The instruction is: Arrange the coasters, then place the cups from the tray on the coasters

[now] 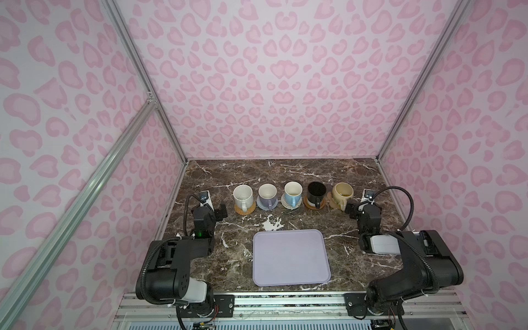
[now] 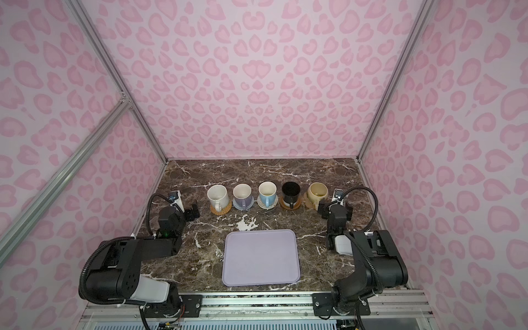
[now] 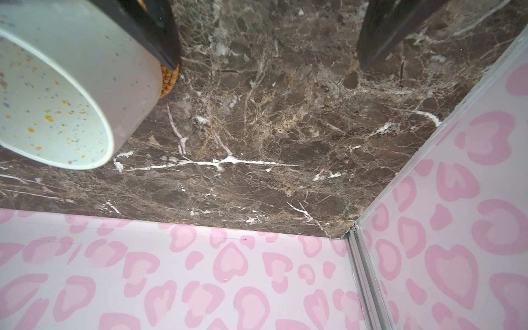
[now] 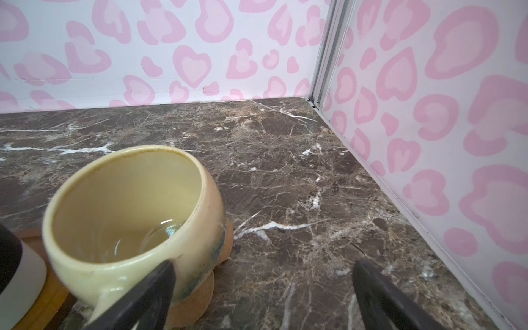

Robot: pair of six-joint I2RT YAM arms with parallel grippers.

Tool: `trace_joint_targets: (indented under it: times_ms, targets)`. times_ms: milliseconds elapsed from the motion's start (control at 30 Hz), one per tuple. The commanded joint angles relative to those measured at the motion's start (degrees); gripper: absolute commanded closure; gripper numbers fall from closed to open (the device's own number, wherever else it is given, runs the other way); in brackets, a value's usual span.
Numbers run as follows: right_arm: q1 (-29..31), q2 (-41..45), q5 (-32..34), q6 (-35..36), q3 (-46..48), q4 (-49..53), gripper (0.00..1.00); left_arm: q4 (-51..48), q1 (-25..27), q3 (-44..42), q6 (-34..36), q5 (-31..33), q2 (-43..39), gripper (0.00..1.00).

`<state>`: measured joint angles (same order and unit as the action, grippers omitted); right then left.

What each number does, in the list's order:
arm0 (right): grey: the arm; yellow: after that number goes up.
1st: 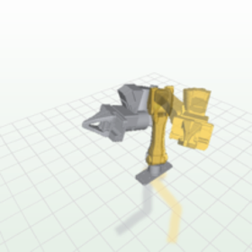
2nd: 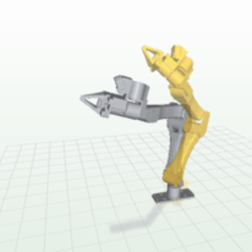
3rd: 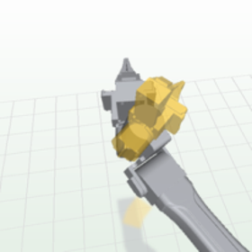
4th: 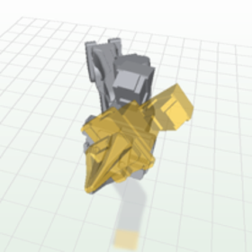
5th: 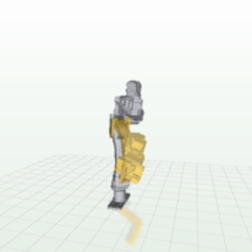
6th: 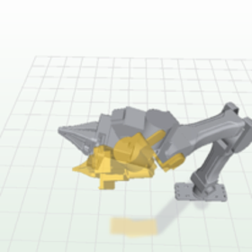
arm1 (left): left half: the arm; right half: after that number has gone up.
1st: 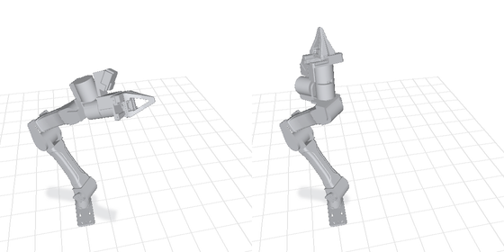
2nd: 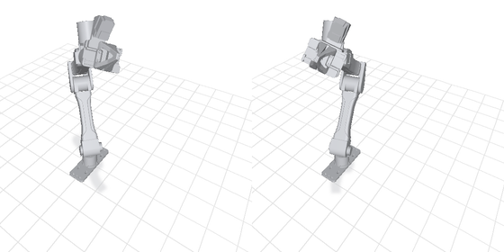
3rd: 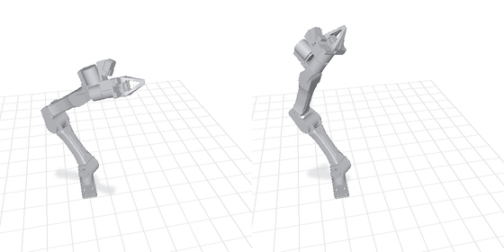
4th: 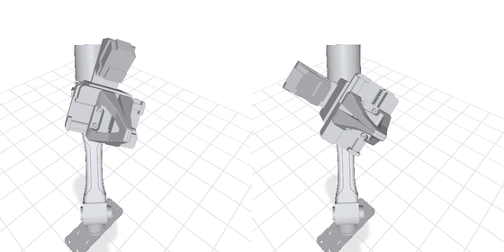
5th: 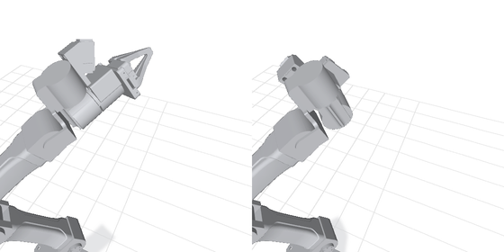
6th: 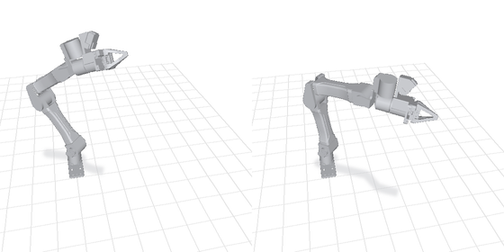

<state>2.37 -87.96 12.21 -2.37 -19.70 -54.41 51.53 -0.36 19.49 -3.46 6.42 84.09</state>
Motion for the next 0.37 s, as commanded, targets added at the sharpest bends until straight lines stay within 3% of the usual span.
trace_joint_targets:
  times_ms: [0,333]
  targets:
    - [0.1,0.0,0.2,0.3,-0.2,0.0,0.01,2.4,-0.2,0.0,0.6,-0.7,-0.1,0.02]
    - [0.1,-0.1,0.2,0.3,-0.2,0.0,0.01,2.2,-0.3,0.1,0.5,-1.1,-0.1,0.02]
